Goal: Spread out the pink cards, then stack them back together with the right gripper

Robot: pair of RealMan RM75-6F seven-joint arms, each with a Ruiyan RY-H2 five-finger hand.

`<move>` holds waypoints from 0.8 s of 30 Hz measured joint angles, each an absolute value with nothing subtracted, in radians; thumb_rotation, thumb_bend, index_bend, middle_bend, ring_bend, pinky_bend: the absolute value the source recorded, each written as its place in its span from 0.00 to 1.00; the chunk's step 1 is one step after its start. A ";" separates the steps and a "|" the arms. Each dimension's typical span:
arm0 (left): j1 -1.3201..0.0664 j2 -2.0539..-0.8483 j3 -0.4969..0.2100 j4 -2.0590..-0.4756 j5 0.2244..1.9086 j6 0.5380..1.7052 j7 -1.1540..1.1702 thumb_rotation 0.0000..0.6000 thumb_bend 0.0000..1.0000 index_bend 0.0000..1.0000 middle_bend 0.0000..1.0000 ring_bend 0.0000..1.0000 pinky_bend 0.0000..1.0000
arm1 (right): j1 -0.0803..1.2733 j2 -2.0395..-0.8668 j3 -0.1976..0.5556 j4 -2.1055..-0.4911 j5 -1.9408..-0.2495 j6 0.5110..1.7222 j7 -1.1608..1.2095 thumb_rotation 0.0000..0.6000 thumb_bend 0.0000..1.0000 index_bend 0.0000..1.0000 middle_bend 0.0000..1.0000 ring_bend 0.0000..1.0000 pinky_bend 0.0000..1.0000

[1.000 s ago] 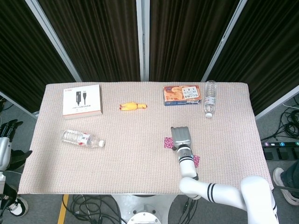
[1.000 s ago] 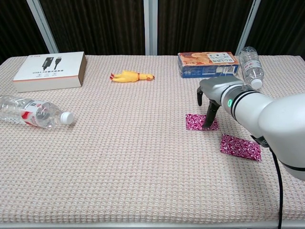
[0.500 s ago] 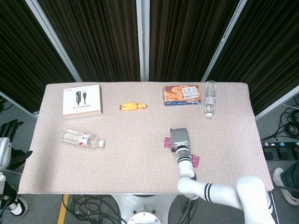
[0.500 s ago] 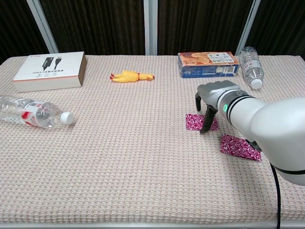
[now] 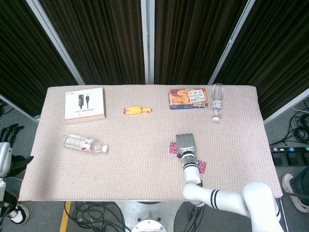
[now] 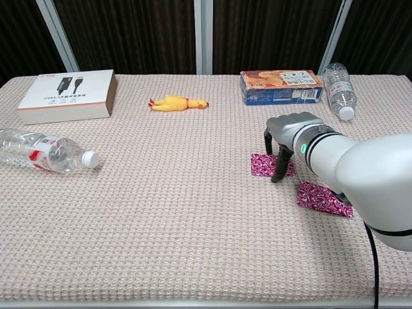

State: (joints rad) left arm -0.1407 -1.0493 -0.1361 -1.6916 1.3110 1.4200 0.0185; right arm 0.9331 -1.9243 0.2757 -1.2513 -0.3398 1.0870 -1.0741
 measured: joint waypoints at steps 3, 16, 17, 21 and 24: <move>-0.141 -1.050 -0.136 -1.691 1.310 1.419 0.019 1.00 0.06 0.23 0.23 0.16 0.38 | 0.933 -1.924 0.277 -1.252 -0.342 1.089 -1.070 0.99 0.00 0.41 1.00 1.00 0.97; -0.141 -1.049 -0.136 -1.689 1.309 1.418 0.016 1.00 0.06 0.23 0.23 0.16 0.38 | 0.930 -1.899 0.282 -1.301 -0.359 1.117 -1.061 1.00 0.00 0.43 1.00 1.00 0.97; -0.141 -1.049 -0.136 -1.689 1.308 1.418 0.015 1.00 0.06 0.23 0.23 0.16 0.38 | 0.929 -1.894 0.282 -1.310 -0.360 1.122 -1.061 1.00 0.00 0.43 1.00 1.00 0.97; -0.142 -1.050 -0.135 -1.690 1.310 1.416 0.017 1.00 0.06 0.23 0.23 0.16 0.38 | 0.923 -1.872 0.282 -1.339 -0.361 1.138 -1.059 1.00 0.00 0.43 1.00 1.00 0.97; -0.141 -1.050 -0.135 -1.690 1.310 1.418 0.019 1.00 0.06 0.23 0.23 0.16 0.38 | 0.926 -1.875 0.279 -1.324 -0.347 1.126 -1.066 1.00 0.00 0.41 1.00 1.00 0.97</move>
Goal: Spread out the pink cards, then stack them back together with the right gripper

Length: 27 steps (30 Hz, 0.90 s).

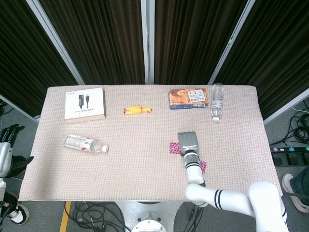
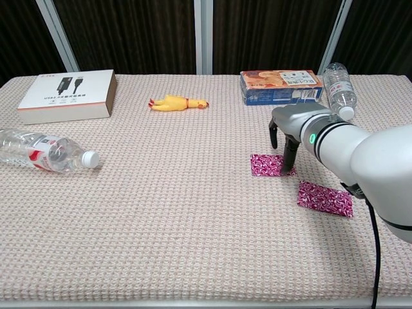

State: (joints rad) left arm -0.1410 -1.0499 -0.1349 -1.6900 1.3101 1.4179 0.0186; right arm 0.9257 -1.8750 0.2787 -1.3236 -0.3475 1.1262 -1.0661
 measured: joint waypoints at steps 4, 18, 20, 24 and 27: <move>-0.142 -1.049 -0.137 -1.687 1.305 1.415 0.015 1.00 0.06 0.23 0.23 0.16 0.38 | 0.934 -1.886 0.278 -1.299 -0.326 1.104 -1.074 1.00 0.00 0.39 1.00 1.00 0.97; -0.142 -1.049 -0.136 -1.686 1.308 1.416 0.012 1.00 0.06 0.23 0.23 0.16 0.38 | 0.949 -1.903 0.280 -1.272 -0.294 1.090 -1.084 0.99 0.00 0.40 1.00 1.00 0.97; -0.141 -1.049 -0.136 -1.685 1.307 1.415 0.011 1.00 0.06 0.23 0.23 0.16 0.38 | 0.950 -1.905 0.281 -1.269 -0.291 1.088 -1.083 0.99 0.00 0.41 1.00 1.00 0.97; -0.143 -1.050 -0.136 -1.683 1.306 1.412 0.011 1.00 0.06 0.23 0.23 0.16 0.38 | 0.951 -1.905 0.282 -1.271 -0.292 1.087 -1.078 1.00 0.00 0.43 1.00 1.00 0.97; -0.144 -1.050 -0.137 -1.683 1.308 1.412 0.011 1.00 0.06 0.23 0.23 0.16 0.38 | 0.950 -1.902 0.281 -1.275 -0.293 1.092 -1.078 1.00 0.00 0.44 1.00 1.00 0.97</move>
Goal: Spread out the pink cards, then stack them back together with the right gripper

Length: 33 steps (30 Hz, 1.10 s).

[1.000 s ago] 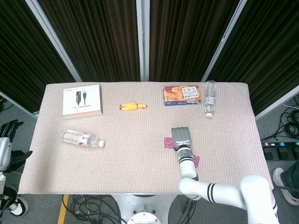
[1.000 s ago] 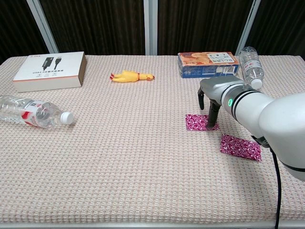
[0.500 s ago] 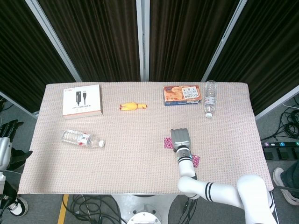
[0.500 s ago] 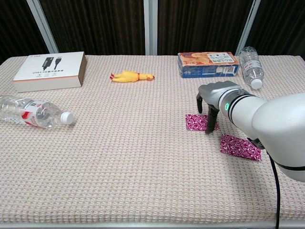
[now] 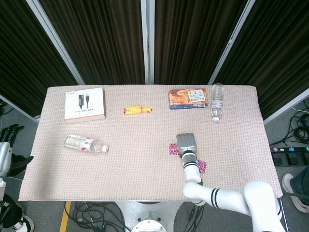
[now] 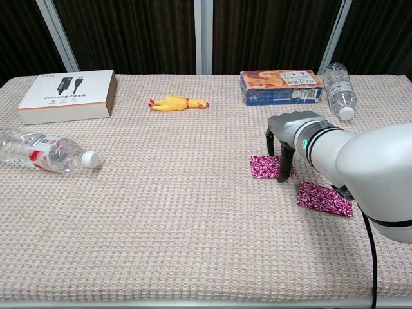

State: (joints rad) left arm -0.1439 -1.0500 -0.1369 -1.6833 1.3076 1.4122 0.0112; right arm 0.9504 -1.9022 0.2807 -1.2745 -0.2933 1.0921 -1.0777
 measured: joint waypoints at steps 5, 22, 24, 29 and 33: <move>-0.142 -1.050 -0.136 -1.683 1.308 1.414 0.011 1.00 0.06 0.23 0.23 0.16 0.38 | 0.948 -1.896 0.280 -1.283 -0.295 1.098 -1.075 1.00 0.00 0.45 1.00 1.00 0.97; -0.139 -1.047 -0.135 -1.684 1.309 1.417 0.004 1.00 0.06 0.23 0.23 0.16 0.38 | 0.883 -1.788 0.260 -1.561 -0.361 1.270 -1.031 1.00 0.00 0.45 1.00 1.00 0.97; -0.138 -1.046 -0.135 -1.686 1.311 1.419 0.000 1.00 0.06 0.23 0.23 0.16 0.38 | 0.861 -1.772 0.242 -1.619 -0.384 1.324 -1.021 1.00 0.00 0.45 1.00 1.00 0.97; -0.138 -1.044 -0.137 -1.688 1.312 1.421 -0.004 1.00 0.06 0.23 0.23 0.16 0.38 | 0.792 -1.748 0.200 -1.728 -0.445 1.444 -0.978 1.00 0.00 0.45 1.00 1.00 0.97; -0.138 -1.041 -0.139 -1.688 1.311 1.419 -0.010 1.00 0.06 0.23 0.23 0.16 0.38 | 0.730 -1.740 0.171 -1.780 -0.479 1.511 -0.933 1.00 0.00 0.45 1.00 1.00 0.97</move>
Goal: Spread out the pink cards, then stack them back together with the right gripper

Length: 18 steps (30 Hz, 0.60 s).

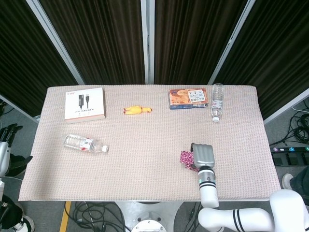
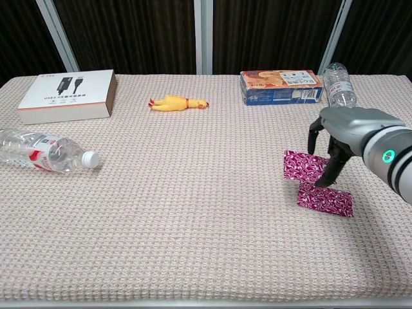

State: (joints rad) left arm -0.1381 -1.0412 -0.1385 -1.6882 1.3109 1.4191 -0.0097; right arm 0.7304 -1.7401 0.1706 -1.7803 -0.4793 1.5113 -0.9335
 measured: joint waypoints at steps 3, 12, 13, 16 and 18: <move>-0.138 -1.040 -0.137 -1.688 1.315 1.417 -0.012 1.00 0.06 0.23 0.23 0.16 0.38 | 0.703 -1.736 0.159 -1.796 -0.487 1.535 -0.926 1.00 0.00 0.45 1.00 1.00 0.97; -0.139 -1.040 -0.134 -1.691 1.321 1.417 -0.014 1.00 0.06 0.23 0.23 0.16 0.38 | 0.661 -1.742 0.140 -1.796 -0.517 1.586 -0.945 1.00 0.00 0.45 1.00 1.00 0.97; -0.139 -1.039 -0.134 -1.692 1.320 1.416 -0.015 1.00 0.06 0.23 0.23 0.16 0.38 | 0.656 -1.744 0.136 -1.792 -0.518 1.587 -0.948 1.00 0.00 0.45 1.00 1.00 0.97; -0.139 -1.037 -0.133 -1.692 1.320 1.411 -0.020 1.00 0.06 0.23 0.23 0.16 0.38 | 0.641 -1.752 0.127 -1.778 -0.519 1.585 -0.951 1.00 0.00 0.46 1.00 1.00 0.97; -0.140 -1.035 -0.132 -1.693 1.321 1.409 -0.022 1.00 0.06 0.23 0.23 0.16 0.38 | 0.632 -1.756 0.125 -1.768 -0.517 1.576 -0.951 1.00 0.00 0.45 1.00 1.00 0.97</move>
State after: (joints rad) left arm -0.1397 -1.0351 -0.1316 -1.6925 1.3214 1.4094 -0.0216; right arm 0.6316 -1.7559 0.1248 -1.7675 -0.5175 1.5761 -0.9510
